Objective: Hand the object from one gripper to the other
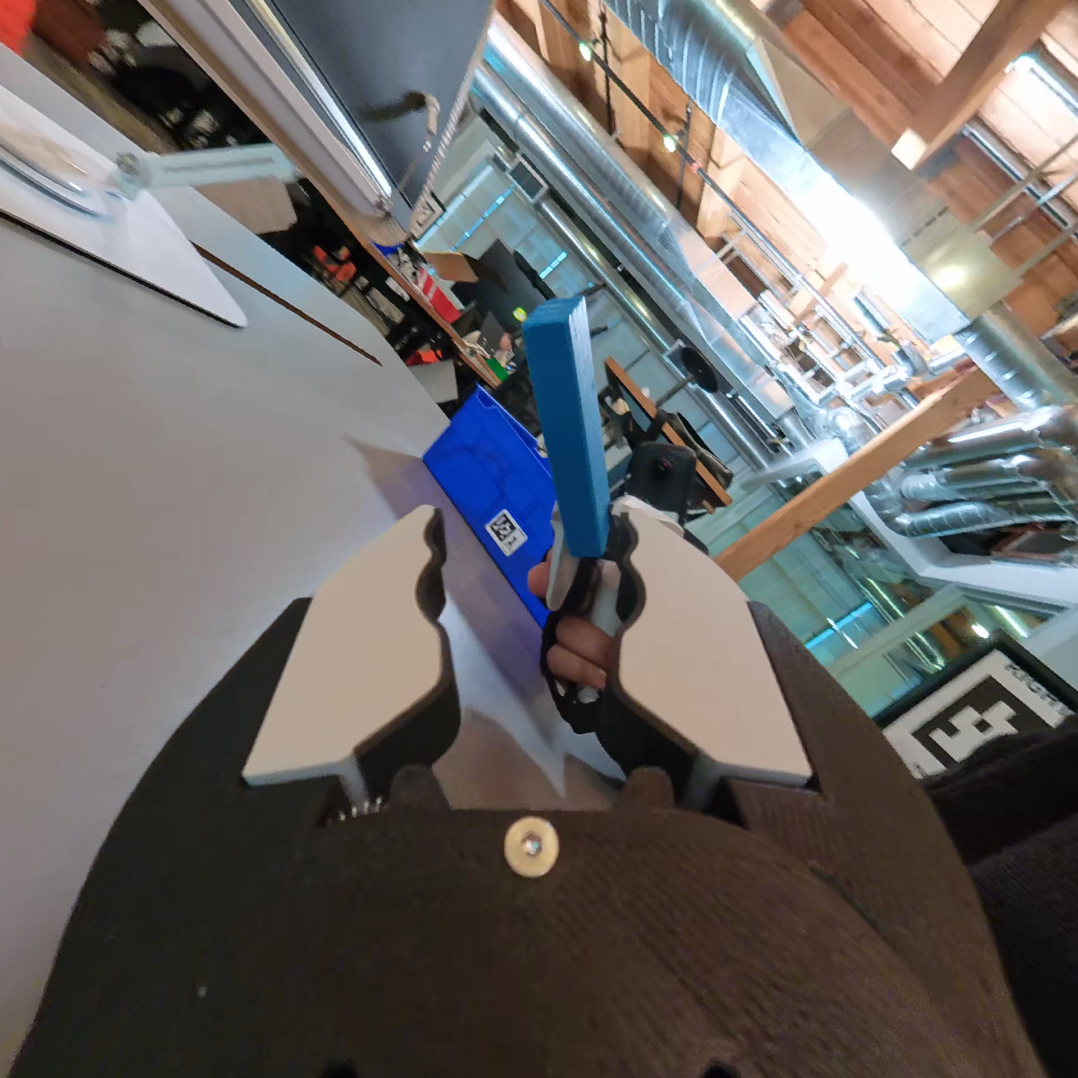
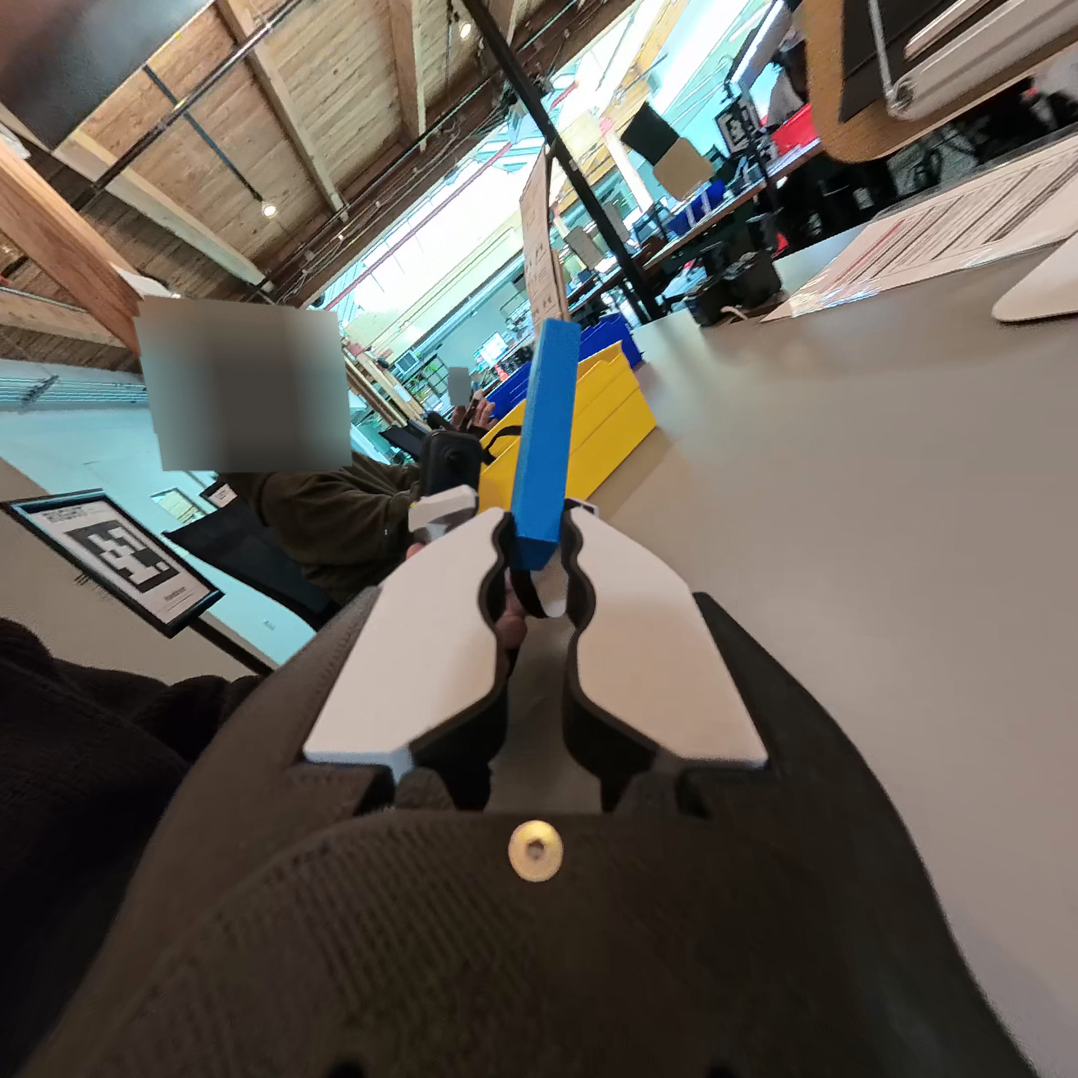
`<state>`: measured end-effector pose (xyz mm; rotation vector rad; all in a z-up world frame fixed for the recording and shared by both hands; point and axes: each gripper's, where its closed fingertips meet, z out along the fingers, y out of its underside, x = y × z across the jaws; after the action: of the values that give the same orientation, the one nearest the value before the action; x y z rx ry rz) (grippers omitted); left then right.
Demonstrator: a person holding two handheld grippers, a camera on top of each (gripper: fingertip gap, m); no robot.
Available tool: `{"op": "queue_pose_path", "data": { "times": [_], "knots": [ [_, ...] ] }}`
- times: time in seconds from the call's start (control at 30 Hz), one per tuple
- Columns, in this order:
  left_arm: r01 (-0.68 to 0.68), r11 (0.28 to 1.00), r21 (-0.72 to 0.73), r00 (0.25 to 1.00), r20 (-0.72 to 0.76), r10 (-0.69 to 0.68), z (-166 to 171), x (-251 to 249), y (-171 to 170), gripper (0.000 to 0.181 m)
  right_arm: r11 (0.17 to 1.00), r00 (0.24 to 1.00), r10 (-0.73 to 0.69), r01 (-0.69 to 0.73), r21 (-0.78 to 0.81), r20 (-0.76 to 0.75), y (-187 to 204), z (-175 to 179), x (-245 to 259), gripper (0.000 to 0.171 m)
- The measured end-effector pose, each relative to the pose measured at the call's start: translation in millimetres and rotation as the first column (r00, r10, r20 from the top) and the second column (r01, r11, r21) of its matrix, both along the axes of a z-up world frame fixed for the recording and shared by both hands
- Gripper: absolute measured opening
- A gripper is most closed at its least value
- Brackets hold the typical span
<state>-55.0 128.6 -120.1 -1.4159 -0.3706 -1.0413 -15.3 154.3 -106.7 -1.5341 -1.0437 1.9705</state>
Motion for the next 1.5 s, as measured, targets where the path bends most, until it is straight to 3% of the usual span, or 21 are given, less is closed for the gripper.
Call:
{"op": "queue_pose_path", "data": {
  "times": [0.1, 0.23, 0.47, 0.67, 0.77, 0.8, 0.93, 1.13, 1.27, 1.4, 1.5],
  "knots": [
    [-0.059, 0.998, -0.003, 0.998, -0.026, 0.059, 0.0, -9.1, -0.2, 0.065, 0.997, 0.998, -0.058, 0.056, 0.057, 0.031, 6.0, -4.2, -0.2, 0.016],
    [0.047, 0.999, -0.001, 0.997, 0.068, -0.047, -0.2, 1.0, 0.1, 0.068, 0.946, 0.985, -0.140, 0.104, 0.308, 0.098, 2.1, -14.6, -4.2, 0.016],
    [0.122, 0.992, -0.039, 0.962, 0.250, -0.109, -11.7, 3.0, 3.1, 0.077, 0.705, 0.969, -0.226, 0.090, 0.703, 0.103, -19.9, -25.8, -10.2, 0.016],
    [0.104, 0.993, -0.050, 0.960, 0.267, -0.087, -14.4, -3.6, 2.3, 0.065, 0.492, 0.957, -0.274, 0.054, 0.869, 0.096, -27.3, -36.3, -12.7, 0.016],
    [0.092, 0.994, -0.063, 0.953, 0.294, -0.070, -18.8, -8.5, 1.5, 0.046, 0.401, 0.957, -0.280, 0.050, 0.915, 0.070, -31.3, -36.8, -13.4, 0.016],
    [0.088, 0.994, -0.067, 0.951, 0.301, -0.064, -20.4, -10.4, 0.9, 0.035, 0.376, 0.959, -0.277, 0.051, 0.925, 0.060, -32.8, -36.7, -13.5, 0.016],
    [0.084, 0.994, -0.063, 0.945, 0.322, -0.059, -21.6, -12.4, 0.1, 0.033, 0.333, 0.959, -0.278, 0.046, 0.942, 0.051, -34.5, -39.4, -14.5, 0.016],
    [0.079, 0.996, -0.042, 0.952, 0.298, -0.063, -16.6, -12.3, -0.8, 0.033, 0.381, 0.966, -0.257, 0.071, 0.922, 0.032, -36.3, -36.2, -15.2, 0.021],
    [0.065, 0.997, -0.039, 0.961, 0.271, -0.053, -15.0, -13.2, -1.3, 0.033, 0.527, 0.976, -0.218, 0.091, 0.845, 0.030, -37.6, -29.6, -16.0, 0.048],
    [0.092, 0.996, -0.019, 0.973, 0.215, -0.086, -9.8, -6.4, -1.8, 0.033, 0.683, 0.985, -0.168, 0.096, 0.724, 0.028, -33.5, -22.1, -14.6, 0.055],
    [0.135, 0.991, 0.026, 0.981, 0.139, -0.137, 0.2, 4.3, -3.9, 0.033, 0.843, 0.997, -0.055, 0.014, 0.538, 0.062, -37.7, -19.7, -13.2, 0.057]
  ]
}}
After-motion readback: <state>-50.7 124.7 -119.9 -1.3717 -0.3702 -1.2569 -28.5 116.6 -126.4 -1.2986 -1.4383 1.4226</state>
